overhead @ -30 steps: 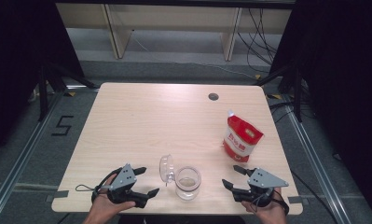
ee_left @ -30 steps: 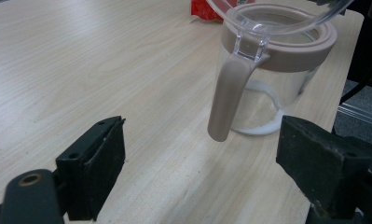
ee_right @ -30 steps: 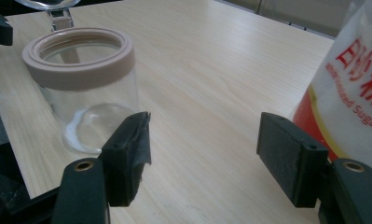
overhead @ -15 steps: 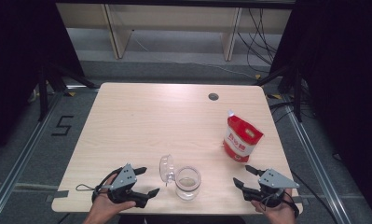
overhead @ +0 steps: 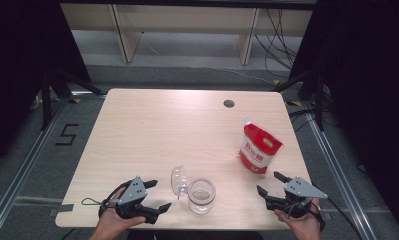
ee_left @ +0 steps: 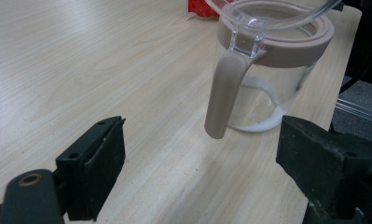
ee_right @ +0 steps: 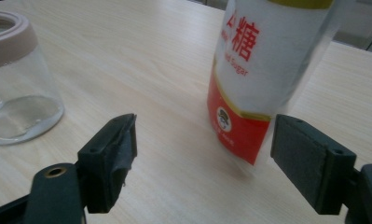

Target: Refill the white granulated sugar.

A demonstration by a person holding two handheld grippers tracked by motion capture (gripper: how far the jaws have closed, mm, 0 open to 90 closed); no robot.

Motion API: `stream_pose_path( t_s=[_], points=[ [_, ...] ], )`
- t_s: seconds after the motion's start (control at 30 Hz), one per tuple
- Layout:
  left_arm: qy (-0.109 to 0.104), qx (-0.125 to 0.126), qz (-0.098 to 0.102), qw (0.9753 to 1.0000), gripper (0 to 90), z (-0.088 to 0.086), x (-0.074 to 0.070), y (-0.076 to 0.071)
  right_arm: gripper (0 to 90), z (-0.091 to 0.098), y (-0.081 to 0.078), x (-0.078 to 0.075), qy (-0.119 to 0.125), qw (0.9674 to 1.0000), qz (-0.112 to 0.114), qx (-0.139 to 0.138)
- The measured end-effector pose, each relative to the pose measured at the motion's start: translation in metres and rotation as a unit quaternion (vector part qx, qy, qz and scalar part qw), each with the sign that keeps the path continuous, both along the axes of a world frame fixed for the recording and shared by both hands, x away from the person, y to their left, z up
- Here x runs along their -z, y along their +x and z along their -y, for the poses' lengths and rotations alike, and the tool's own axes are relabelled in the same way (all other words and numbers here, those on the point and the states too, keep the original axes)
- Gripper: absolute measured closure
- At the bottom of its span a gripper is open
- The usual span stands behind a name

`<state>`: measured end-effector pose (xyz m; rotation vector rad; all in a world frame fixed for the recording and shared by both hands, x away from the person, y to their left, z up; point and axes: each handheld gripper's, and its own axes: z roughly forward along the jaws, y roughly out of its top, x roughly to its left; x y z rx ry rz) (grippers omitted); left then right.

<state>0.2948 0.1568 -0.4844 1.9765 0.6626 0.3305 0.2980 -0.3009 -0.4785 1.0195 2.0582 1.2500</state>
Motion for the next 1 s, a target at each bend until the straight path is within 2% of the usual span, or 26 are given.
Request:
stream_pose_path(
  t_s=[0.03, 0.07, 0.13, 0.17, 0.23, 0.37, 0.5, 0.53, 0.57, 0.67, 0.7, 0.73, 0.83, 0.87, 0.9, 1.0],
  points=[
    [0.001, 0.002, 0.001, 1.0, 15.2, 0.0, 0.0, 0.0, 23.8, 0.001, 0.0, 0.0, -0.001, 1.0, 0.003, 0.004],
    [0.004, 0.005, 0.006, 1.0, 15.2, 0.0, 0.0, 0.001, 23.8, -0.001, 0.0, 0.0, 0.004, 0.9999, -0.005, 0.011],
    [0.005, 0.005, 0.006, 1.0, 15.2, -0.001, 0.0, 0.001, 23.7, 0.0, 0.005, 0.0, 0.0, 0.9999, 0.007, 0.007],
    [0.001, -0.002, -0.001, 1.0, 15.2, 0.0, 0.001, 0.0, 23.8, 0.0, 0.006, -0.001, -0.001, 0.9999, 0.005, 0.01],
    [0.0, -0.005, -0.004, 1.0, 15.2, 0.0, 0.001, -0.001, 23.7, 0.0, 0.007, 0.0, 0.003, 0.9998, 0.003, 0.018],
    [0.0, -0.003, -0.004, 1.0, 15.2, 0.001, 0.001, -0.001, 22.7, 0.006, 0.019, 0.002, 0.002, 0.9996, 0.017, 0.023],
    [-0.004, -0.005, -0.007, 1.0, 15.2, 0.002, 0.002, -0.001, 22.1, 0.008, 0.026, 0.004, 0.003, 0.9997, 0.014, 0.019],
    [0.007, 0.004, 0.004, 1.0, 15.2, 0.0, 0.002, 0.001, 22.1, 0.008, 0.027, 0.004, 0.006, 0.9996, 0.013, 0.025],
    [0.008, 0.004, 0.005, 1.0, 15.2, 0.0, 0.002, 0.002, 22.1, 0.008, 0.033, 0.006, 0.003, 0.9995, 0.018, 0.026],
    [0.008, 0.004, 0.005, 0.9999, 15.2, 0.0, 0.002, 0.002, 21.7, 0.009, 0.038, 0.006, 0.001, 0.9995, 0.016, 0.028],
    [0.007, 0.003, 0.004, 1.0, 15.2, 0.0, 0.002, 0.002, 21.7, 0.009, 0.039, 0.007, 0.005, 0.9994, 0.015, 0.031],
    [0.006, 0.004, 0.003, 1.0, 15.2, 0.0, 0.002, 0.002, 21.8, 0.009, 0.044, 0.007, 0.008, 0.9992, 0.024, 0.029],
    [0.007, 0.004, 0.003, 1.0, 15.2, 0.0, 0.002, 0.002, 22.1, 0.008, 0.049, 0.008, 0.01, 0.9993, 0.025, 0.027],
    [0.01, 0.001, 0.001, 1.0, 15.2, 0.0, 0.002, 0.001, 22.0, 0.007, 0.053, 0.008, 0.016, 0.9993, 0.018, 0.029],
    [0.011, 0.002, 0.002, 0.9999, 15.2, 0.0, 0.002, 0.001, 22.3, 0.005, 0.055, 0.009, 0.019, 0.9991, 0.022, 0.032],
    [0.008, 0.003, 0.003, 1.0, 15.2, 0.0, 0.002, 0.002, 23.6, 0.004, 0.058, 0.009, 0.016, 0.9991, 0.021, 0.032]
  ],
)
